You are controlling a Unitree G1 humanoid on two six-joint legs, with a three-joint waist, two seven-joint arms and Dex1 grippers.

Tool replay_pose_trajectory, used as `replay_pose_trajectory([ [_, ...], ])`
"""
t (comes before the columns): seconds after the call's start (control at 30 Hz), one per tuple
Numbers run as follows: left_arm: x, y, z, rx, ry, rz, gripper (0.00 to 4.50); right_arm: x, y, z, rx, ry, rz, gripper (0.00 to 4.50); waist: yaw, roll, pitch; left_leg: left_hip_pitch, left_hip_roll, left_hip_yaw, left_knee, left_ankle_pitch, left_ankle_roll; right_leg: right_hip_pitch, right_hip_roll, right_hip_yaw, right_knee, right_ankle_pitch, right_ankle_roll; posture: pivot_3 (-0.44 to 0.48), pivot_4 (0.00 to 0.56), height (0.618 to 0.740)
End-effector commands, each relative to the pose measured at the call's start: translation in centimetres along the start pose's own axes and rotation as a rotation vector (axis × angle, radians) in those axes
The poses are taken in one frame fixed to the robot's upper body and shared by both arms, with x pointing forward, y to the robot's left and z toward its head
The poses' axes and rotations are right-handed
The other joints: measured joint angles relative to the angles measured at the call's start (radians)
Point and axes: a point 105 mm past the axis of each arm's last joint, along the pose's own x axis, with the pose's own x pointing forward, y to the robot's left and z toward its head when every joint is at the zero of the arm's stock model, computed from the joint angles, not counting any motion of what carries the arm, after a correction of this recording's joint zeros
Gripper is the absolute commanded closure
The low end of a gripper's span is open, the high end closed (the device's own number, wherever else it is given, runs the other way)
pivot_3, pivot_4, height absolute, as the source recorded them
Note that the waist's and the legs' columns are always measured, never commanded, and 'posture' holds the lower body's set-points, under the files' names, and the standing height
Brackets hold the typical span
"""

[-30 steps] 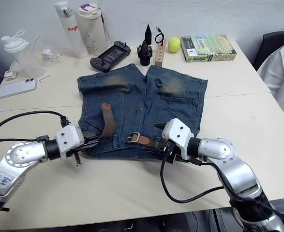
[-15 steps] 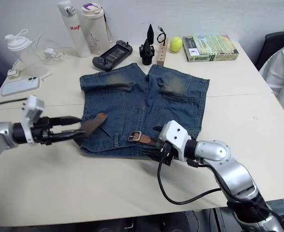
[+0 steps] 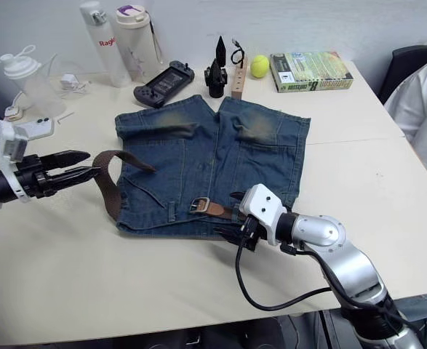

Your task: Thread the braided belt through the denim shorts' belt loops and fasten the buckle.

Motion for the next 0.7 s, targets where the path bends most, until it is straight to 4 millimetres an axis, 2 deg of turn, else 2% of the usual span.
replay_pose_trajectory([
  [0.03, -1.9, 0.5, 1.1, 0.049, -0.011, 0.084, 1.17, 0.0, 0.2, 1.1, -0.041, -0.042, 0.003, 0.00, 0.000, 0.000, 0.000, 0.000, 0.000, 0.000, 0.000, 0.000, 0.000, 0.000, 0.000, 0.000, 0.000, 0.000, 0.000, 0.000, 0.150, 0.720],
  [0.3, -5.7, 1.3, -0.9, 0.034, 0.047, 0.248, 1.17, 0.1, 0.5, 1.0, -0.040, -0.048, 0.008, 0.00, -0.002, 0.000, 0.000, 0.000, 0.000, 0.000, 0.000, 0.000, 0.000, 0.000, 0.000, 0.000, 0.000, 0.000, 0.000, 0.000, 0.150, 0.720],
  [0.47, -6.5, 1.5, -1.9, 0.034, 0.059, 0.347, 1.17, 0.3, 0.7, 0.9, -0.038, -0.049, 0.015, 0.00, 0.003, -0.001, 0.000, 0.000, -0.001, -0.002, 0.001, 0.000, 0.000, 0.001, -0.002, 0.001, 0.000, 0.000, 0.000, 0.000, 0.150, 0.720],
  [0.6, -4.8, 2.0, -1.3, 0.101, 0.042, 0.379, 1.17, 0.4, 0.7, 0.8, -0.037, -0.049, 0.021, 0.00, 0.004, -0.002, -0.001, 0.000, -0.001, -0.003, 0.001, 0.000, 0.000, 0.002, -0.002, 0.001, 0.000, 0.000, 0.000, 0.000, 0.150, 0.720],
  [0.67, -3.6, 2.2, -0.2, 0.066, -0.023, 0.352, 1.17, 0.5, 0.7, 0.8, -0.040, -0.047, 0.025, 0.00, 0.005, -0.003, -0.001, 0.000, -0.001, -0.004, 0.001, 0.000, 0.000, 0.002, -0.002, 0.001, 0.001, 0.000, 0.000, 0.000, 0.150, 0.720],
  [0.7, -2.8, 2.4, -0.5, 0.063, 0.000, 0.316, 1.17, 0.6, 0.7, 0.9, -0.041, -0.048, 0.026, 0.00, 0.005, -0.003, -0.002, 0.000, -0.001, -0.004, 0.001, 0.000, 0.000, 0.002, -0.002, 0.001, 0.001, 0.000, 0.000, 0.000, 0.150, 0.720],
])
